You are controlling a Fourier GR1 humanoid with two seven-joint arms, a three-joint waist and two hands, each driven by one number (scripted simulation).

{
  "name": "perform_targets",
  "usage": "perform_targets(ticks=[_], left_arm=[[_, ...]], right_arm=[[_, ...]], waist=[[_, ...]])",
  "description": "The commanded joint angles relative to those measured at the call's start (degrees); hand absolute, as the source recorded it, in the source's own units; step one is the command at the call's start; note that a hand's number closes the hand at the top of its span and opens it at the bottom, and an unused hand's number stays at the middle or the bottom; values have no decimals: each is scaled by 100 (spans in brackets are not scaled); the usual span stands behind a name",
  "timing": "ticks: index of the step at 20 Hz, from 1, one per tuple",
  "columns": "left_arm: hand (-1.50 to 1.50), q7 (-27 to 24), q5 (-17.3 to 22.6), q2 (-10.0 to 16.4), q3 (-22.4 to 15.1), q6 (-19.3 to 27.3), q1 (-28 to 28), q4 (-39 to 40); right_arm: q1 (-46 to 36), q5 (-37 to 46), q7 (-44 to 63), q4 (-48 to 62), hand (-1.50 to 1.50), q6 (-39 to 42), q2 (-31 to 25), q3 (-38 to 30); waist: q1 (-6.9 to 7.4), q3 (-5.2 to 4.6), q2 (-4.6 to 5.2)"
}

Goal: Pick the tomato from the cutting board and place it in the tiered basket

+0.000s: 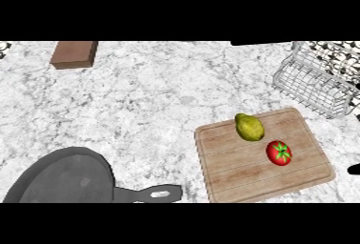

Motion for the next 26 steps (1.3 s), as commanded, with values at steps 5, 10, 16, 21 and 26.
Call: perform_targets(ticks=[5,10,16,21,26], left_arm=[[0,-464,-382,-95,340,95,-1703,-268],[0,-422,-377,-23,309,171,-1901,-233],[0,-412,-272,22,222,173,-2021,-118],[0,-398,-370,-22,45,359,-2186,-86],[0,-372,-287,34,-18,374,-2276,19]], right_arm=[[97,798,937,-654,-150,-343,-57,551],[101,1230,1616,-792,-150,-250,-185,909],[115,1451,2273,-1144,-150,-270,54,1286],[-22,1729,2699,-1298,-150,-324,384,1666],[-5,1861,3147,-1212,-150,-22,254,1855]], waist=[[-3,13,19],[90,17,64],[140,24,53],[221,31,88],[207,31,92]])
